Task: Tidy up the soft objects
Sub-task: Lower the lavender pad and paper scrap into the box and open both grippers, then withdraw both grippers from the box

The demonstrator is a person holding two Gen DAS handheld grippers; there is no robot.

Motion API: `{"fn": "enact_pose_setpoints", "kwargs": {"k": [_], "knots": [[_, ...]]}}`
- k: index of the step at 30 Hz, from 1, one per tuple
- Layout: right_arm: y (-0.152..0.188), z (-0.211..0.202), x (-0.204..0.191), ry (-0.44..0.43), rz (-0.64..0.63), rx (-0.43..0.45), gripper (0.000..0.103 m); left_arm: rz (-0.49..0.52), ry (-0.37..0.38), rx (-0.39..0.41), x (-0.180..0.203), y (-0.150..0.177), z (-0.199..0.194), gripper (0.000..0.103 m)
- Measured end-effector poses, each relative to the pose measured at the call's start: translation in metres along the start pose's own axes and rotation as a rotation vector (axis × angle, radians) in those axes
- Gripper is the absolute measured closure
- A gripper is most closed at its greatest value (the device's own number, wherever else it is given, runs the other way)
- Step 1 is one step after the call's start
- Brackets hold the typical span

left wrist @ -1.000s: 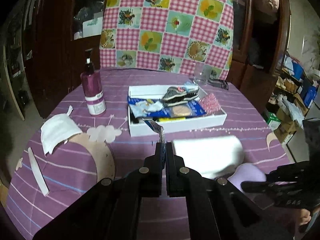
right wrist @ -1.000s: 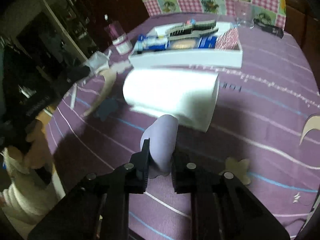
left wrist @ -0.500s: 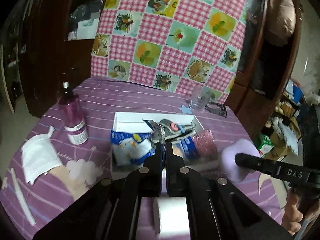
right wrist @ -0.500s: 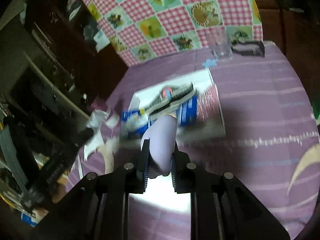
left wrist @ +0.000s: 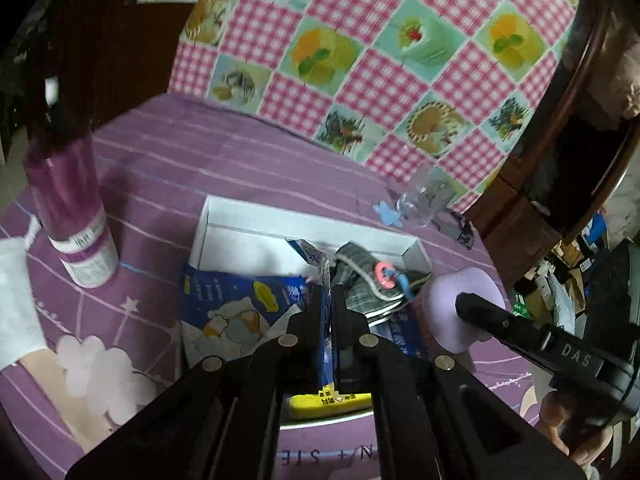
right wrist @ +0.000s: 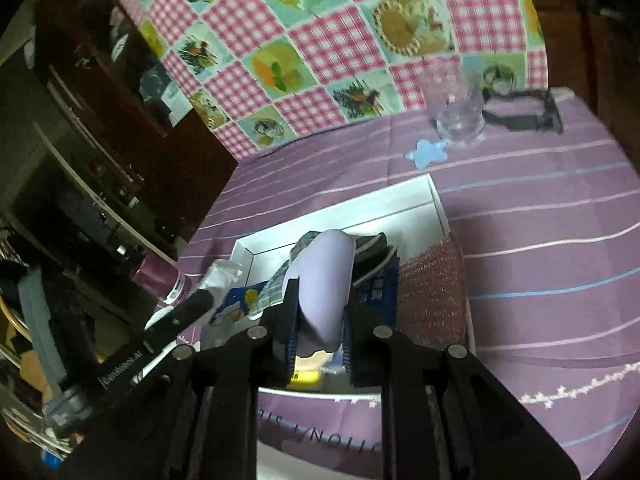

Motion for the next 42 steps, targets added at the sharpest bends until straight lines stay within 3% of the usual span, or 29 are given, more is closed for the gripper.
{"fn": "enact_pose_setpoints", "kwargs": {"k": [2,6,11,12,15,18,20,21,24,33,39,42], "knots": [[0.007,0.004,0.005,0.028,-0.014,-0.016,0.083,0.022,-0.005,-0.029,-0.001,0.008,0.010,0.102],[0.015,0.023,0.024,0.186,-0.016,-0.107,0.083,0.074,-0.131,-0.086,-0.005,0.019,0.027,0.102],[0.017,0.024,0.034,0.149,0.019,-0.114,0.080,0.106,-0.177,-0.111,-0.008,0.027,0.037,0.102],[0.016,0.022,0.034,0.126,0.028,-0.106,0.073,0.107,-0.177,-0.105,-0.007,0.027,0.035,0.102],[0.014,0.015,0.032,0.108,0.061,-0.091,0.066,0.087,-0.161,-0.092,-0.008,0.026,0.031,0.097],[0.009,0.007,0.028,0.110,0.062,-0.066,0.045,0.057,-0.104,-0.084,-0.008,0.025,0.028,0.065],[0.007,0.000,0.027,0.104,0.068,-0.037,0.039,0.053,-0.067,-0.048,-0.006,0.023,0.023,0.027],[0.006,-0.004,0.026,0.103,0.066,-0.025,0.037,0.064,-0.075,-0.024,-0.003,0.022,0.019,0.022],[0.004,-0.010,0.022,0.127,0.033,-0.012,0.037,0.114,-0.137,0.024,0.004,0.018,0.009,0.020],[0.006,-0.021,0.001,0.182,-0.087,-0.013,0.037,0.127,-0.129,0.063,0.012,0.012,-0.004,0.020],[0.006,-0.033,-0.001,0.240,-0.082,-0.046,0.037,0.127,-0.123,0.064,0.013,0.010,-0.008,0.020],[0.007,-0.037,-0.005,0.205,-0.090,-0.056,0.037,0.152,-0.136,0.074,0.018,0.010,-0.012,0.020]]}}
Point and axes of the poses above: each gripper's, at about its wrist camera, not at the fingertips, and z roughly the way its jaws point, x to its right, y to its underside, the point moved 4 cm from there along z, roughly the way its jaws point, and after that the axes turned 3 degrees about z, right-handed, at the moved point
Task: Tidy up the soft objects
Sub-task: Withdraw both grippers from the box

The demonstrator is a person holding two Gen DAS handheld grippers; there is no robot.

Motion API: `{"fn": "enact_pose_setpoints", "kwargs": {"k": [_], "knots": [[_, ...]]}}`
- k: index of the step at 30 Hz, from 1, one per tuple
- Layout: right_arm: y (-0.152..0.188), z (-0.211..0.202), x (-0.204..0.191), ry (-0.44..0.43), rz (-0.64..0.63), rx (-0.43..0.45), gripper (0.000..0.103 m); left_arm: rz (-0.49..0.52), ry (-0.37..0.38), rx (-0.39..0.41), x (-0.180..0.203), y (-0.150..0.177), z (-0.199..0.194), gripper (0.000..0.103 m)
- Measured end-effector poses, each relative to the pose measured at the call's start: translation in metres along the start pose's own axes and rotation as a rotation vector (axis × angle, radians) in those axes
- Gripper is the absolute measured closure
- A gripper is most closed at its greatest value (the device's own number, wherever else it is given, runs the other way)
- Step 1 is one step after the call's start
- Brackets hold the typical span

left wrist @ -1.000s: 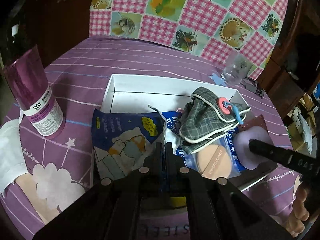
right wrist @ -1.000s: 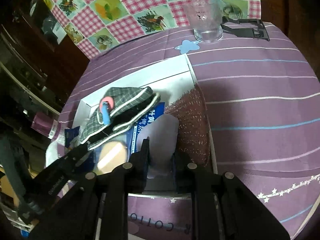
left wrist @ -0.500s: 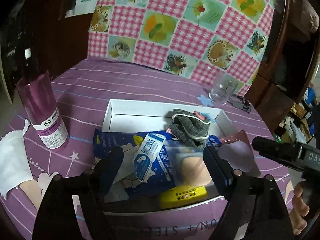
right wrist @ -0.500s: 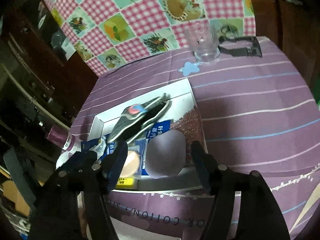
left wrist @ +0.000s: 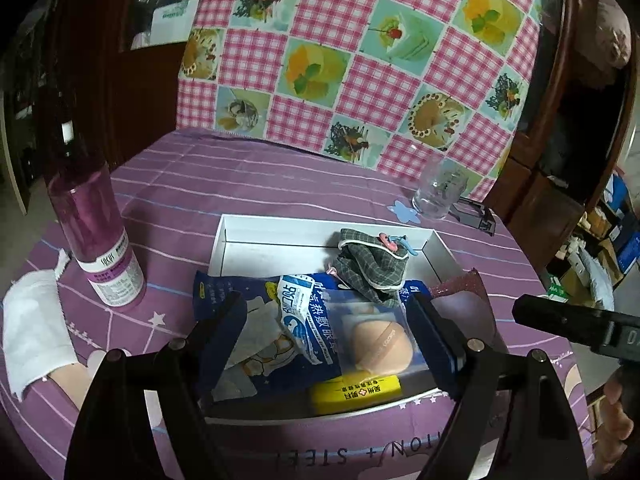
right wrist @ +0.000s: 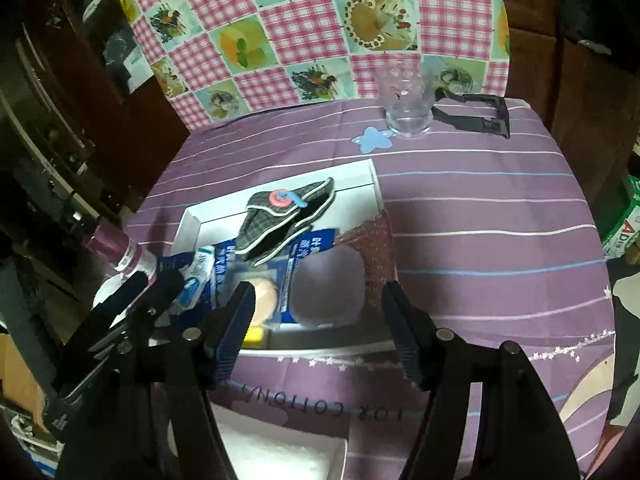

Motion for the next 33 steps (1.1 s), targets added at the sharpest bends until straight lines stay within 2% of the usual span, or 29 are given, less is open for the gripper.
{"fn": "enact_pose_setpoints", "kwargs": {"k": [5,10,12,17,21,23,25,27,33], "knots": [[0.003,-0.003,-0.013,-0.004,-0.057,0.057,0.037,0.028,-0.047,0.035,0.004,-0.003,-0.011,0.020],[0.006,-0.018,-0.031,0.004,-0.127,0.167,0.037,0.050,-0.123,0.086,0.003,0.000,-0.036,0.020],[0.008,-0.025,-0.038,-0.005,-0.156,0.198,0.037,0.079,-0.133,0.111,0.003,0.004,-0.050,0.020],[0.026,-0.040,-0.051,0.019,-0.265,0.252,0.037,0.103,-0.110,0.101,0.005,0.019,-0.081,0.012],[0.055,-0.057,-0.049,0.093,-0.363,0.312,0.037,0.093,-0.164,0.176,0.004,0.041,-0.111,0.002],[0.068,-0.062,-0.043,0.123,-0.374,0.319,0.037,0.100,-0.158,0.197,0.005,0.051,-0.123,0.000],[0.083,-0.066,-0.036,0.132,-0.380,0.308,0.037,0.110,-0.126,0.176,0.005,0.061,-0.129,0.000],[0.098,-0.072,-0.029,0.124,-0.368,0.307,0.037,0.096,-0.100,0.166,0.003,0.070,-0.133,0.000],[0.140,-0.076,-0.013,0.104,-0.338,0.286,0.037,0.086,-0.086,0.130,0.005,0.094,-0.126,0.000]]}}
Point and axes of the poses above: each gripper's, at about its wrist camera, not at the fingertips, and z roughly the way its jaws point, x to its right, y to its underside, the point moved 4 cm from there along z, roughly the way its jaws point, and after that the axes turned 3 degrees about z, right-handed, at the moved point
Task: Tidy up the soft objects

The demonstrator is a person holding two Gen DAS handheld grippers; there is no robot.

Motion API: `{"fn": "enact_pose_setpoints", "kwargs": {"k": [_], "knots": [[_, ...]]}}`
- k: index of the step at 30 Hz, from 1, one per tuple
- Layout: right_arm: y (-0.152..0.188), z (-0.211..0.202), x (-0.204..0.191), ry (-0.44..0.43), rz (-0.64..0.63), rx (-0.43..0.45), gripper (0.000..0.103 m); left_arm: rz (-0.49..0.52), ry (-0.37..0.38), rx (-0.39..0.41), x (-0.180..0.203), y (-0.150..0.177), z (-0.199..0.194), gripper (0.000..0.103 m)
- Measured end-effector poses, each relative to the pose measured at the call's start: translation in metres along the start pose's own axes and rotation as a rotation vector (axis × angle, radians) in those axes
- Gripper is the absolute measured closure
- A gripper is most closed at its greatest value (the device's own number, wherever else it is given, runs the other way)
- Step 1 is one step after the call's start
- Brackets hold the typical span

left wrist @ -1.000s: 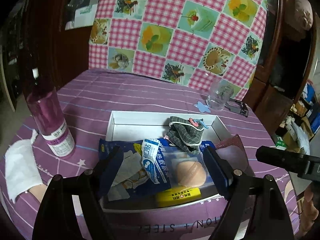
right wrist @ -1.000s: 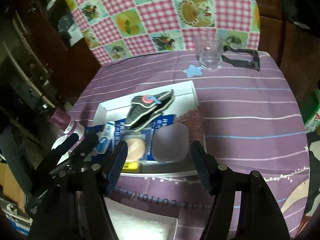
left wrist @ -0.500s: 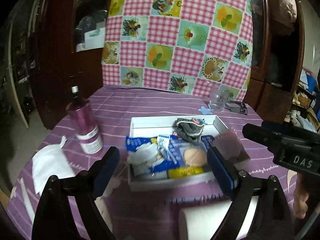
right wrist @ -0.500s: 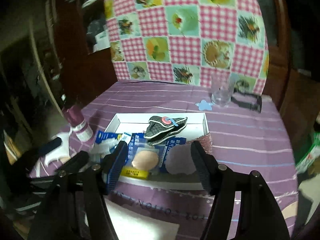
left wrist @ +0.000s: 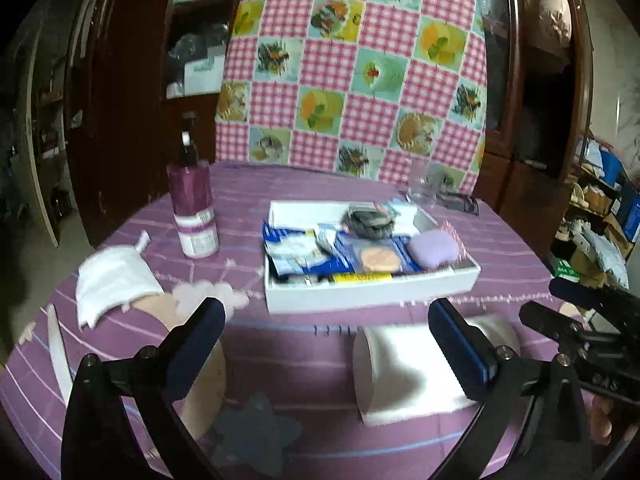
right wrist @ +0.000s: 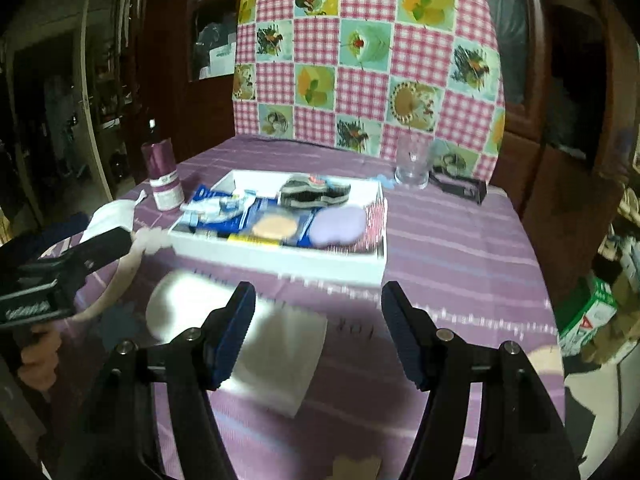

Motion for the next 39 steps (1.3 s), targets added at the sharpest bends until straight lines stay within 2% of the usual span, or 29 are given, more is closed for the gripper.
{"fn": "enact_pose_setpoints", "kwargs": {"k": [3,7,11,13,21,39], "knots": [[0.021,0.005,0.000,0.021,-0.006,-0.035,0.037,0.016,0.020,-0.032,0.007,0.019,0.009,0.000],[0.038,0.014,0.000,0.039,-0.004,-0.058,0.037,0.097,-0.004,-0.087,0.018,0.033,0.021,0.000],[0.042,0.015,0.003,0.016,0.026,-0.057,0.036,0.119,-0.003,-0.120,0.024,0.042,0.026,0.000],[0.043,0.017,0.005,0.017,0.037,-0.066,0.031,0.122,-0.007,-0.132,0.025,0.043,0.030,0.000],[0.046,0.021,0.008,0.026,0.055,-0.099,0.023,0.105,0.000,-0.138,0.022,0.044,0.030,0.000],[0.045,0.017,0.006,0.050,0.032,-0.076,0.022,0.105,0.005,-0.139,0.023,0.043,0.031,0.000]]}}
Point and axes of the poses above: each gripper's, at about its wrist camera, not at the fingertips, and z roughly the way its jaws point, x to its right, y to its underside, the point moved 4 cm from there along z, roughly the way its jaws point, and after that the axes turned 3 degrees about z, right-handed, at the moved point
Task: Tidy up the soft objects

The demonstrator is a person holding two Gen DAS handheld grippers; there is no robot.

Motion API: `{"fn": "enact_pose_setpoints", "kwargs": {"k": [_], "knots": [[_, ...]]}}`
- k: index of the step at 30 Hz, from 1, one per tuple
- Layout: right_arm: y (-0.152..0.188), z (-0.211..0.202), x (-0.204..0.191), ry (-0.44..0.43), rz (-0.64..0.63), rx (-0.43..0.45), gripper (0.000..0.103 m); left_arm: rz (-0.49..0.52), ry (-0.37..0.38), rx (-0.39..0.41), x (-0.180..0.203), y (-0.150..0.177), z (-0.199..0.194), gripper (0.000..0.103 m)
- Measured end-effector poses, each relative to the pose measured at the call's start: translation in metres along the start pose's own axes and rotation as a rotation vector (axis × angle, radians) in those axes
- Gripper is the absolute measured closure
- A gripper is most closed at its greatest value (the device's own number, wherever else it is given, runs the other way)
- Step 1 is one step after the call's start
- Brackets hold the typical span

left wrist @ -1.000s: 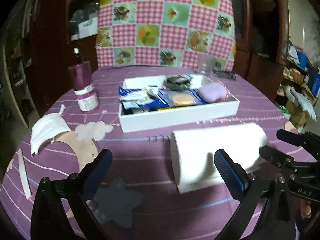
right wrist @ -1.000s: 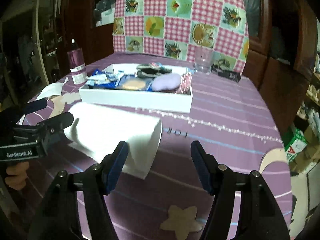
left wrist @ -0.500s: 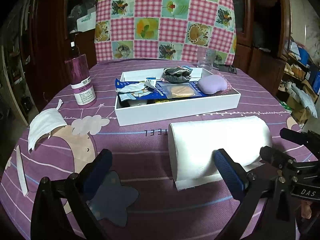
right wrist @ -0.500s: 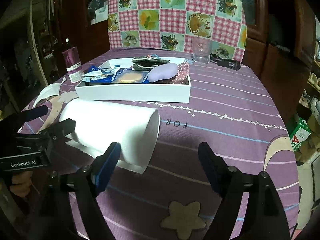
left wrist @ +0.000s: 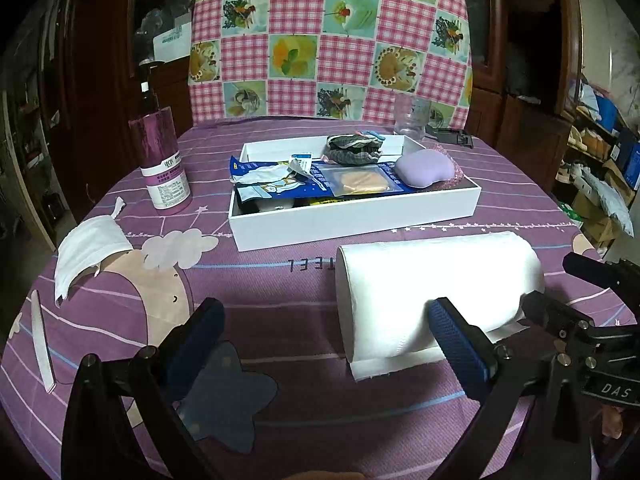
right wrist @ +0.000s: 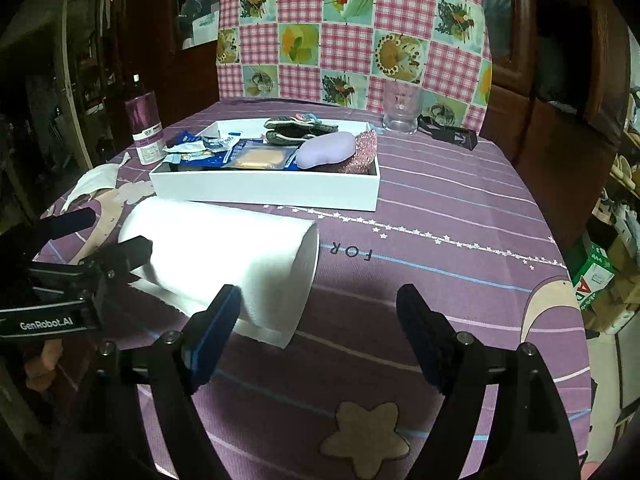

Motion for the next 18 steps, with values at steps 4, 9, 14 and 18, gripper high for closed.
{"fn": "enact_pose_setpoints", "kwargs": {"k": [4,9,14,18], "knots": [[-0.001,0.000,0.000,0.006,0.000,0.003,0.022,-0.008,0.008,-0.004,0.000,0.001,0.001,0.000],[-0.004,-0.009,-0.003,0.006,-0.007,0.062,0.022,-0.009,0.009,-0.004,0.000,0.002,0.001,0.000],[-0.022,-0.015,-0.005,0.061,-0.003,0.195,0.022,-0.007,0.014,0.006,0.000,0.002,-0.001,0.000],[-0.030,0.001,-0.008,0.081,-0.009,0.156,0.022,0.001,-0.022,0.165,0.002,-0.009,-0.023,0.000]]}}
Point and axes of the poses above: each gripper's, at about its wrist camera, not at the fingertips, and z roughly the way its jaws point, x to its right, y to its underside, the point moved 4 cm from there along z, roughly the way its jaws point, and after that the axes turned 3 degrees about z, right-handed, at the moved point
